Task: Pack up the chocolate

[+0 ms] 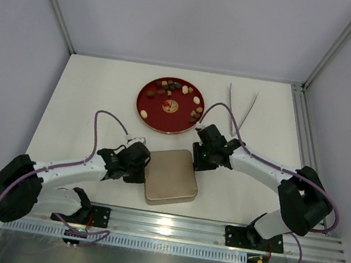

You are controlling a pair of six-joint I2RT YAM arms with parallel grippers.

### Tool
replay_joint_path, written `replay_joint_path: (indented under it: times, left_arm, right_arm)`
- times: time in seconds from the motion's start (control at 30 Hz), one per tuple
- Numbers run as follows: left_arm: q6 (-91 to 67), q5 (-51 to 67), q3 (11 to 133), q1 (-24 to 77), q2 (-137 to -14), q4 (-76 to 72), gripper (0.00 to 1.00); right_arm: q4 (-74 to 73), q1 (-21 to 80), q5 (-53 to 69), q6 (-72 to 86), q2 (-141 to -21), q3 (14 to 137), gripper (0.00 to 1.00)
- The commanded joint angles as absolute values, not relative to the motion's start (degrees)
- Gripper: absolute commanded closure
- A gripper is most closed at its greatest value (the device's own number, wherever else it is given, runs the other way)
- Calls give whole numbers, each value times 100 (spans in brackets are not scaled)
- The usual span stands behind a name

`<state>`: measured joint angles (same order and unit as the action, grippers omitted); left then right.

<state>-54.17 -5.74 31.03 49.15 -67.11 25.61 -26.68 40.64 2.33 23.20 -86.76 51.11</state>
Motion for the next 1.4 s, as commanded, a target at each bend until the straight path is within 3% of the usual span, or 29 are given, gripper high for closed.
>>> replay_joint_path:
  times: [0.0,0.5,1.1,1.17,1.27,1.37]
  left_arm:
    - [-5212,-167,3638,4834,-6837,1644,100]
    - [-5063,553,3946,4667,-7453,1257,100]
    - [-4562,940,4008,3657,-6478,2496,100]
    - [-4535,906,4025,3612,-6329,2618,96]
    - [-4474,835,4122,3525,-6083,2882,80]
    - [-4439,817,4219,3516,-5959,3085,73]
  right_arm:
    - [-2557,4350,502,2663,-8490,5141,63]
    - [-3015,4790,-413,2663,-8806,5634,62]
    - [-2821,4412,-387,2646,-8877,5414,58]
    - [-2813,4360,-378,2637,-8851,5397,58]
    - [-2760,4281,-317,2637,-8807,5335,58]
    - [-2663,4166,-177,2645,-8745,5203,58]
